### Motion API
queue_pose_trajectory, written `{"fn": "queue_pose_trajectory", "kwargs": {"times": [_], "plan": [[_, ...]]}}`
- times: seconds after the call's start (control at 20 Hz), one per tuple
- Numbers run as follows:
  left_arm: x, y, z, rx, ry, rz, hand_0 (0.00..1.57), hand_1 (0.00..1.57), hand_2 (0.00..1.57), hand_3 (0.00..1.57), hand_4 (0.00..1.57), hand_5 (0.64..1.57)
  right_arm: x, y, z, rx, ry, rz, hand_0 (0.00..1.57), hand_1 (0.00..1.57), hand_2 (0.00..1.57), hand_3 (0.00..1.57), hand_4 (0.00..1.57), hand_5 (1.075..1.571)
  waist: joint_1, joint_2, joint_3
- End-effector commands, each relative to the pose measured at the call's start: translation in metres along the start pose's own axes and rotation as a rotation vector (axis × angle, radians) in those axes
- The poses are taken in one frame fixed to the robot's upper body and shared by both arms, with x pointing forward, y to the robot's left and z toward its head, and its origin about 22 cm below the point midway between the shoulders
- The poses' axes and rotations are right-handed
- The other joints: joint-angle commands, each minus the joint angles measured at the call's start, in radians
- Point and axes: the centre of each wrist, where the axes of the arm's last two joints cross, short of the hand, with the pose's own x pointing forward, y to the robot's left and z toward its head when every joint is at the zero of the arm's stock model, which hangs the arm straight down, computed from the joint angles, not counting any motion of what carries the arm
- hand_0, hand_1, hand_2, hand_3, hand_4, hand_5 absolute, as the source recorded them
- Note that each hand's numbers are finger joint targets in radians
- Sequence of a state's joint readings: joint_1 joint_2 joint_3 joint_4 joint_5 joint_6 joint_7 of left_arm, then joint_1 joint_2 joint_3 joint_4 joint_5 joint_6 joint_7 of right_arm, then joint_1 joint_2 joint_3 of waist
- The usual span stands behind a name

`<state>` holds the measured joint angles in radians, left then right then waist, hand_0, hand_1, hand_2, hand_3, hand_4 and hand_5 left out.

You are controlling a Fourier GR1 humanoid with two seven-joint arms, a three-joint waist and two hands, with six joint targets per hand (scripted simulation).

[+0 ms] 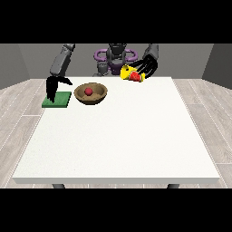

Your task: Pick the cup and pour the ball into the bowl, then pick the bowl and place it on the pad

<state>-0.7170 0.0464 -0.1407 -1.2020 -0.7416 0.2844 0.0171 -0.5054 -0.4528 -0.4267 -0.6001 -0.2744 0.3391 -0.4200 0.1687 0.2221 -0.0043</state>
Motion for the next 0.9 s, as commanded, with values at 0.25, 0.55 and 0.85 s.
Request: {"fn": "queue_pose_trajectory", "kwargs": {"times": [0.25,0.55,0.85], "plan": [[-0.053,0.002,0.023,0.069,0.119,0.46,0.0,0.0,0.0,0.0,0.0,1.531,-0.014,0.051,-0.009,0.115,0.033,-0.012,0.0,0.0,0.0,0.0,0.33,1.559,-0.091,0.039,0.0025],[-0.086,-0.011,0.048,0.037,0.225,0.482,0.0,0.0,0.0,0.0,0.0,1.527,-0.032,0.091,-0.007,0.153,0.149,0.031,0.0,0.0,0.0,0.0,0.0,1.545,-0.139,-0.052,0.004],[-0.074,-0.002,0.038,0.042,0.18,0.444,0.0,0.0,0.0,0.0,0.0,1.546,-0.063,0.081,0.016,0.134,0.151,-0.036,0.0,0.0,0.0,0.0,0.19,1.549,-0.127,-0.038,0.0048]]}}
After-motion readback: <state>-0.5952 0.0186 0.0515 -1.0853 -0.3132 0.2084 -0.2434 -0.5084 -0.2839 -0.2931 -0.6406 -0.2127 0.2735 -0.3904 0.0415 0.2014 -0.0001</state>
